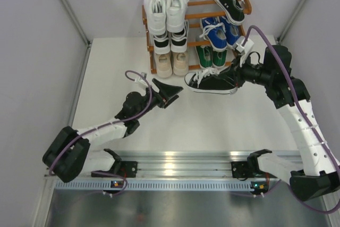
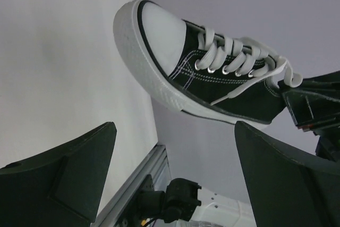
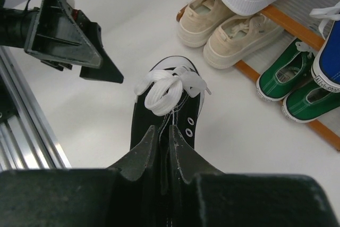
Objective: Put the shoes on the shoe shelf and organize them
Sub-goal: Place the shoe at the shoe shelf.
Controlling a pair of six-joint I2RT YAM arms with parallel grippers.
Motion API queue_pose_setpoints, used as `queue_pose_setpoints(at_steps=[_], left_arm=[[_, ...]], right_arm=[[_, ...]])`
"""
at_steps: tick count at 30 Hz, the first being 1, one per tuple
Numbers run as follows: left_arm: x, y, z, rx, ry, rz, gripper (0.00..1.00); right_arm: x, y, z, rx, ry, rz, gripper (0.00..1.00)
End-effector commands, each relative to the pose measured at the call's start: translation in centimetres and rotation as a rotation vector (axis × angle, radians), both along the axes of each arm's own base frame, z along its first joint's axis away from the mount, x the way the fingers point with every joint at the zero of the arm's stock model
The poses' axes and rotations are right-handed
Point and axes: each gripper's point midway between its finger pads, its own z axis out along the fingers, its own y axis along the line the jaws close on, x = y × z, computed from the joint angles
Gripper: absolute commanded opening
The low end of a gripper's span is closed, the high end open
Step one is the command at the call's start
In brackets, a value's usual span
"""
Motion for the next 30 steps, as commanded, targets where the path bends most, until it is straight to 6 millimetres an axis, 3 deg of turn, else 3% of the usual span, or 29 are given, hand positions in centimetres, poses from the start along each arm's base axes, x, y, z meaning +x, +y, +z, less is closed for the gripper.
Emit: queue_pose_setpoints(at_steps=[1,2,3,9,18,22,25,26,29,30], left_arm=[[1.7,-1.0,5.1,-0.176,-0.067,0.015,0.98],[2.3,-1.4,4.2,-0.165,-0.042,0.019,0.98],[2.6,-1.7,4.7,-0.173,-0.046,0.017,0.98],[4.6,-2.8,3.5,-0.181,0.018,0.047,0.98],[6.3,-4.2,5.7,-0.265,-0.003,0.027,0.98],[6.4,-4.2,5.8,-0.276,-0.008,0.030,0.87],[6.3,-4.3,5.9,-0.294,-0.026,0.021,0.62],[6.4,-4.4,5.6,-0.292,-0.024,0.014,0.46],[6.3,-4.6,5.5,-0.302,-0.045,-0.015,0.22],[6.3,-4.4,5.4,-0.301,-0.048,-0.017,0.05]], right_arm=[[-0.7,0.6,5.0,0.092,-0.154,0.040,0.00],[-0.8,0.6,5.0,0.096,-0.154,0.044,0.00],[-1.0,0.7,5.2,0.100,-0.154,0.050,0.00],[-1.7,0.8,5.6,0.113,-0.149,0.069,0.00],[-2.5,1.1,4.6,0.125,-0.122,0.094,0.00],[-2.8,1.2,3.9,0.127,-0.108,0.106,0.00],[-3.0,1.2,2.8,0.122,-0.084,0.115,0.00],[-3.2,1.2,2.6,0.120,-0.086,0.122,0.00],[-3.7,1.1,1.3,0.098,-0.072,0.134,0.00],[-3.8,1.0,0.7,0.077,-0.077,0.142,0.00]])
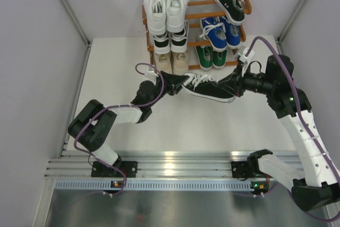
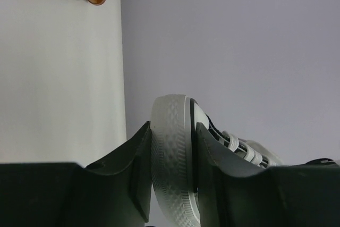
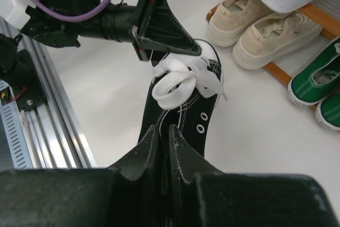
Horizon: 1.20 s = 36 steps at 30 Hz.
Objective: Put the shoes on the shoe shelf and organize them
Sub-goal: Place the shoe at the shoe shelf.
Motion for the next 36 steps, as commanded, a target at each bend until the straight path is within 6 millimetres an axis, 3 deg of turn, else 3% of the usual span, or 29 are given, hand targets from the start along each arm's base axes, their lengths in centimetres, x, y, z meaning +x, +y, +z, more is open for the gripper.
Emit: queue_pose_setpoints(at_steps=[1,4,6,7,9,10,12,13,15,16,18,24,32,36], left_arm=[[-1.1,-0.2,5.0,-0.117,-0.177,-0.063,0.02],[-1.9,-0.1,5.3,-0.099,-0.237,-0.119,0.00],[-2.2,0.3,5.2,-0.057,-0.290,-0.149,0.00],[-2.8,0.2,4.8,-0.042,-0.298,-0.185,0.00],[-3.2,0.3,4.6,-0.018,-0.324,-0.210,0.00],[-3.6,0.2,4.6,-0.013,-0.335,-0.226,0.00],[-4.3,0.3,4.4,-0.001,-0.348,-0.253,0.00],[-4.6,0.3,4.3,0.003,-0.348,-0.258,0.00],[-4.9,0.5,4.3,0.006,-0.355,-0.261,0.00],[-5.0,0.5,4.4,0.006,-0.357,-0.263,0.00],[-5.2,0.5,4.7,-0.002,-0.357,-0.268,0.00],[-4.9,0.6,5.3,-0.013,-0.356,-0.252,0.00],[-3.8,0.8,5.6,-0.028,-0.337,-0.206,0.00],[-3.3,0.9,5.9,-0.043,-0.320,-0.177,0.00]], right_arm=[[-0.5,0.0,1.1,-0.002,-0.107,0.049,0.00],[-1.0,-0.3,-0.6,-0.059,-0.098,0.071,0.01],[-1.3,-0.6,-1.4,-0.100,-0.098,0.088,0.07],[-1.4,-0.7,-1.6,-0.111,-0.095,0.094,0.17],[-1.6,-0.8,-1.7,-0.131,-0.096,0.107,0.27],[-1.6,-0.8,-1.6,-0.133,-0.096,0.112,0.41],[-1.5,-0.9,-1.3,-0.137,-0.088,0.107,0.55],[-1.3,-0.8,-1.3,-0.139,-0.083,0.106,0.68],[-1.0,-0.7,-1.5,-0.138,-0.053,0.105,0.79],[-1.2,-0.6,-1.9,-0.140,-0.027,0.114,0.90],[-1.1,-0.3,-2.9,-0.152,0.009,0.144,0.97],[-2.0,0.5,-6.0,-0.213,0.087,0.183,1.00],[-1.2,1.1,-6.9,-0.242,0.135,0.137,0.99],[-0.9,1.5,-7.4,-0.247,0.160,0.120,0.91]])
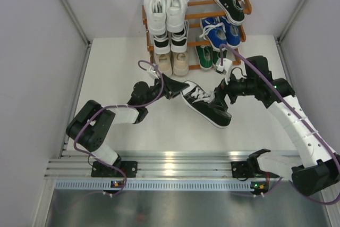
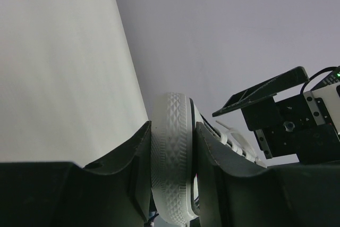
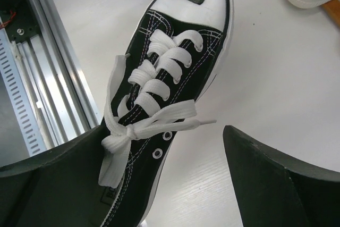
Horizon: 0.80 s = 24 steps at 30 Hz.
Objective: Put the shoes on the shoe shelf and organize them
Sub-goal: Place the shoe at the shoe shelf.
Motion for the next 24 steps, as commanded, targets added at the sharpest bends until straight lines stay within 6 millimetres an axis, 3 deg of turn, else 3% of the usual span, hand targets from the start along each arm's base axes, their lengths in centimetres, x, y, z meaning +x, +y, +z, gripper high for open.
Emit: queue_pose_setpoints(at_steps=[1,6,10,11,12,14,15,17,18,19,21,22,23,24], left_arm=[[0.2,0.7,6.6,-0.153,-0.126,0.036,0.00],[1.0,1.1,6.2,-0.162,-0.082,0.081,0.00],[1.1,1.1,6.2,-0.193,-0.060,0.084,0.00],[1.1,1.1,6.1,-0.197,-0.052,0.083,0.00],[1.1,1.2,6.2,-0.199,-0.051,0.084,0.00],[1.2,1.2,6.2,-0.202,-0.048,0.088,0.00],[1.1,1.2,6.3,-0.203,-0.052,0.088,0.00],[0.9,1.3,6.5,-0.204,-0.059,0.083,0.00],[0.6,1.4,6.6,-0.203,-0.061,0.075,0.07],[0.5,1.5,6.6,-0.201,-0.063,0.069,0.22],[0.2,2.5,6.4,-0.182,-0.081,0.062,0.41],[0.4,3.9,7.4,-0.189,-0.112,0.094,0.66],[0.3,4.7,6.8,-0.165,-0.122,0.112,0.74],[-0.1,5.6,7.6,-0.144,-0.134,0.129,0.81]], right_arm=[[0.5,0.7,0.4,0.001,-0.018,-0.016,0.88],[0.9,0.6,0.2,-0.019,-0.057,-0.046,0.80],[1.1,0.9,-0.2,-0.038,-0.062,-0.039,0.61],[1.1,1.0,-0.4,-0.044,-0.059,-0.032,0.55],[1.1,1.1,-0.3,-0.042,-0.062,-0.020,0.40],[1.1,1.4,0.1,-0.040,-0.073,0.004,0.20],[1.1,1.4,0.4,-0.041,-0.079,0.005,0.00],[1.3,1.2,1.3,-0.038,-0.106,-0.001,0.00],[1.5,1.1,2.4,-0.027,-0.131,-0.008,0.00],[1.8,0.5,3.3,-0.017,-0.149,-0.036,0.00],[2.5,-0.3,5.4,0.005,-0.191,-0.083,0.00],[3.0,-1.3,6.3,0.018,-0.212,-0.119,0.00],[3.1,-1.5,7.7,0.046,-0.233,-0.124,0.00],[3.3,-2.0,8.4,0.058,-0.241,-0.139,0.00]])
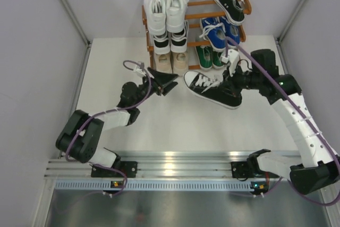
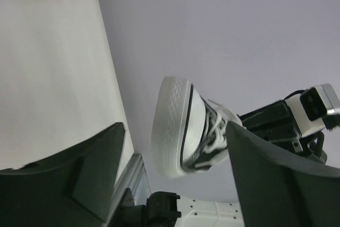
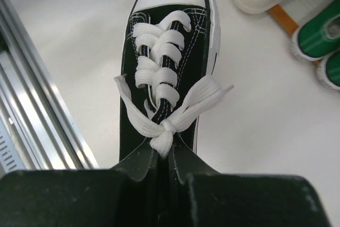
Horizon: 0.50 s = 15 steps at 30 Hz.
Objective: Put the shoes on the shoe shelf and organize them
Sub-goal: Place the shoe at the shoe shelf.
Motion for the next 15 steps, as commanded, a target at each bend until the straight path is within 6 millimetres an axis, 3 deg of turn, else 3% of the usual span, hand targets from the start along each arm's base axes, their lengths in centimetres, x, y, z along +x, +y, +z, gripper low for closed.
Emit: queue_pose_setpoints(at_steps=[1,5,6,7,9,10,12,14,15], left_arm=[[-0.7,4.3,5.3,-0.003,-0.202,0.087,0.87],[-0.9,7.3,5.7,0.229,-0.287,0.197,0.95],[-1.7,8.0,8.4,0.252,-0.369,0.228,0.96],[-1.7,8.6,6.5,0.381,-0.363,0.230,0.96],[-3.2,9.6,8.4,0.451,-0.441,0.251,0.97],[-3.6,10.0,7.3,0.532,-0.450,0.240,0.97],[-5.2,10.8,8.2,0.575,-0.501,0.245,0.98],[-6.4,11.4,7.6,0.638,-0.513,0.230,0.98],[-7.3,11.8,8.2,0.649,-0.552,0.237,0.98]], right_arm=[[1.8,-2.2,7.5,0.107,-0.195,-0.083,0.00],[3.2,-3.7,11.4,0.150,-0.268,-0.142,0.00],[3.6,-4.0,12.1,0.159,-0.281,-0.160,0.00],[4.6,-4.5,12.9,0.169,-0.302,-0.186,0.00],[5.5,-5.0,14.6,0.198,-0.331,-0.224,0.00],[6.4,-5.2,15.7,0.214,-0.356,-0.248,0.00],[8.1,-5.0,16.3,0.233,-0.355,-0.264,0.00],[9.4,-4.9,18.5,0.271,-0.394,-0.286,0.00],[10.9,-4.8,18.1,0.275,-0.375,-0.298,0.00]])
